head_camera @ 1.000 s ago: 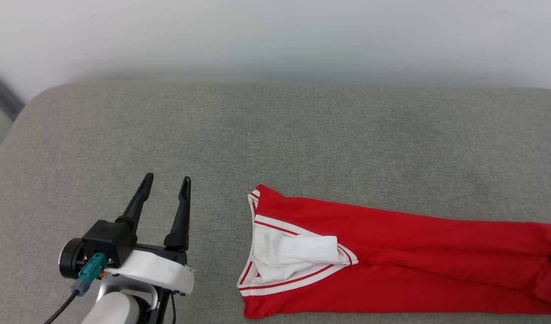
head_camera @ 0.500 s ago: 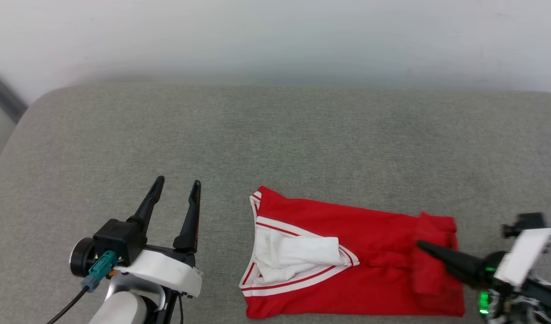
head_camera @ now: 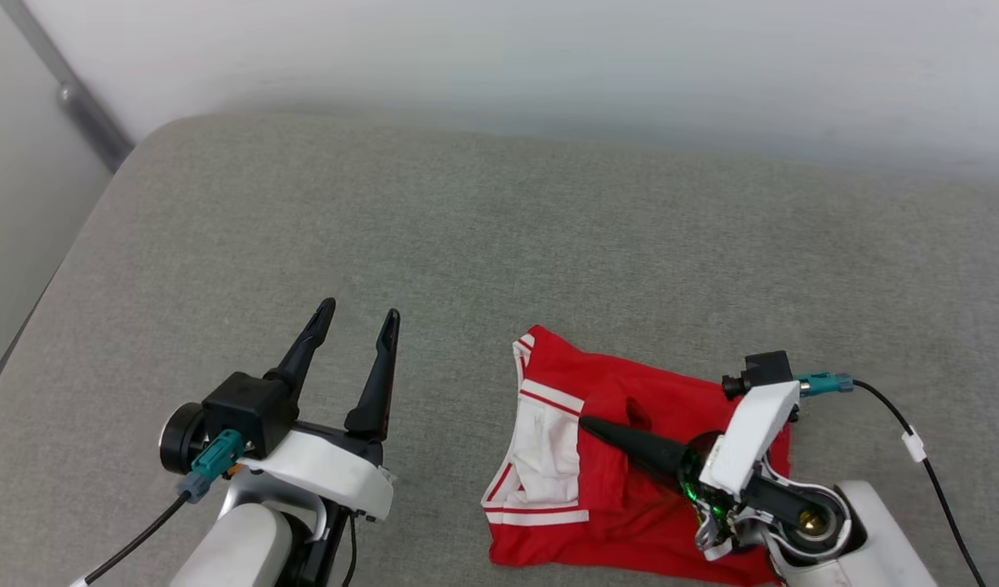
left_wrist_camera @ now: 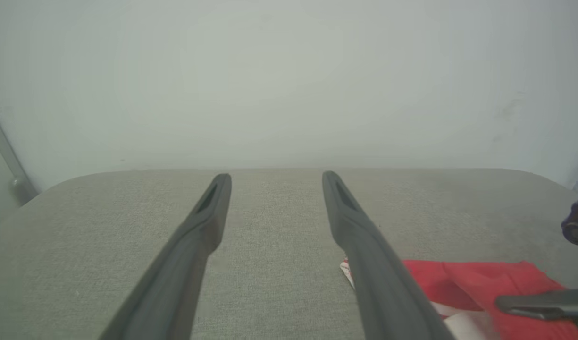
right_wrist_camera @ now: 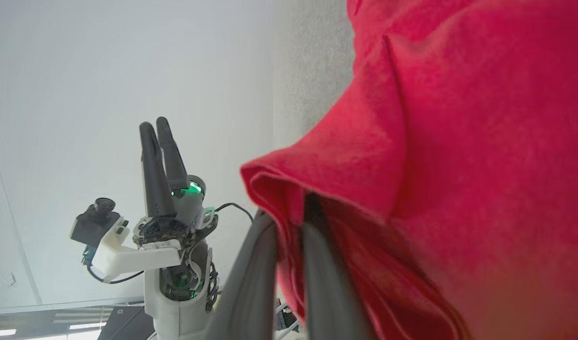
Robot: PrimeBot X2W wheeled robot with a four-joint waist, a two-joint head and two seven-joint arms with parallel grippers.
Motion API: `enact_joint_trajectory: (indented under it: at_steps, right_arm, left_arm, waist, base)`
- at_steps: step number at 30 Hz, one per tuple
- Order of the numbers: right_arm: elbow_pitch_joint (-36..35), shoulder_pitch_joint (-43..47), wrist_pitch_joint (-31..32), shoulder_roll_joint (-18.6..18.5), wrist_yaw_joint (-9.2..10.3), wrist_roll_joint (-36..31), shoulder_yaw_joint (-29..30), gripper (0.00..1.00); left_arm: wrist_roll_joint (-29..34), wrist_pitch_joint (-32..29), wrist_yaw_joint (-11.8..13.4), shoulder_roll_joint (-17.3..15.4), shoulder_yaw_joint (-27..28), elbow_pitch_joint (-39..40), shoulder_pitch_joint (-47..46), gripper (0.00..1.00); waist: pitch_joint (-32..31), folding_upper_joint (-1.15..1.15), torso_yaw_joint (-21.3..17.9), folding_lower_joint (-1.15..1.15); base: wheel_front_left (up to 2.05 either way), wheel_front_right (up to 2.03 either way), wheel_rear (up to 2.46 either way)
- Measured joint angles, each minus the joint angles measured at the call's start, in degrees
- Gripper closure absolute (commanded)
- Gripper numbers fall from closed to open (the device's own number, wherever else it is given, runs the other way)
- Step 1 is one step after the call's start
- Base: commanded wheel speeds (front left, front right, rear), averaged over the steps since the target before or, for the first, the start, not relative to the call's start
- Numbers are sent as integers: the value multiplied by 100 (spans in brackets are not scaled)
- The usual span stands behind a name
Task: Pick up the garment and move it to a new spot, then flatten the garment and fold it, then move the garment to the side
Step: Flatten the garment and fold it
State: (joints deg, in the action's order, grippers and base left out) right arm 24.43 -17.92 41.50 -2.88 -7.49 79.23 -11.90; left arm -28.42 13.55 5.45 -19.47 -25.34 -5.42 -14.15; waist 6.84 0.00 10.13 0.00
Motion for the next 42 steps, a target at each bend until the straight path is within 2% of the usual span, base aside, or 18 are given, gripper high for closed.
enact_joint_trajectory:
  at_steps: [2,3,4,5,12,17,22,24,31,33,37,42]
  right_arm:
    - [138,-73,-287,0,0,-127,-153,100]
    - [232,-96,-372,-1,0,-191,-236,82]
    - [318,-106,-421,-2,-1,-268,-328,16]
    - [377,-118,-456,-1,0,-343,-408,0]
    - [107,-327,-679,-75,0,-556,-731,0]
    - [-710,-396,-982,-591,0,-1126,-1131,0]
    - [-1014,-403,-1797,-1257,0,-2390,-1236,0]
    - [-935,-383,-1987,-1486,0,-2938,-1144,0]
    - [-756,34,-2618,-1793,0,-4343,-157,0]
    - [-868,183,-2949,-1771,0,-4729,214,0]
    - [-1229,560,-3715,-1470,0,-5363,847,0]
    - [-1806,1124,-4387,-1060,-1,-5966,1249,0]
  left_arm:
    - [0,24,0,13,0,-34,-16,0]
    - [0,26,0,24,1,-53,-19,0]
    - [0,34,-5,27,1,-70,-20,0]
    - [0,46,-21,36,4,-89,-25,0]
    - [0,76,-24,66,43,-176,-42,0]
    - [-5,105,-11,68,93,-202,-39,0]
    - [-15,118,19,68,144,-210,-2,0]
    - [-26,119,49,62,177,-209,43,0]
    - [-55,126,167,31,323,-232,168,0]
    - [-57,126,215,14,375,-241,237,0]
    - [-58,130,323,-2,485,-281,394,0]
    - [-57,134,372,-7,575,-305,614,0]
  waist:
    - [46,0,54,0]
    - [65,0,73,0]
    - [82,0,86,0]
    - [96,0,93,0]
    - [99,0,26,0]
    - [38,0,-133,0]
    - [-14,0,-289,0]
    - [-31,0,-365,0]
    - [-107,0,-668,0]
    - [-143,0,-748,0]
    - [-286,0,-843,0]
    - [-481,0,-877,0]
  base:
    - [0,0,0]
    - [0,0,0]
    - [0,0,0]
    - [0,0,0]
    - [0,0,0]
    - [0,0,0]
    - [0,0,0]
    - [0,0,0]
    - [0,0,0]
    - [0,0,0]
    - [0,0,0]
    - [0,0,0]
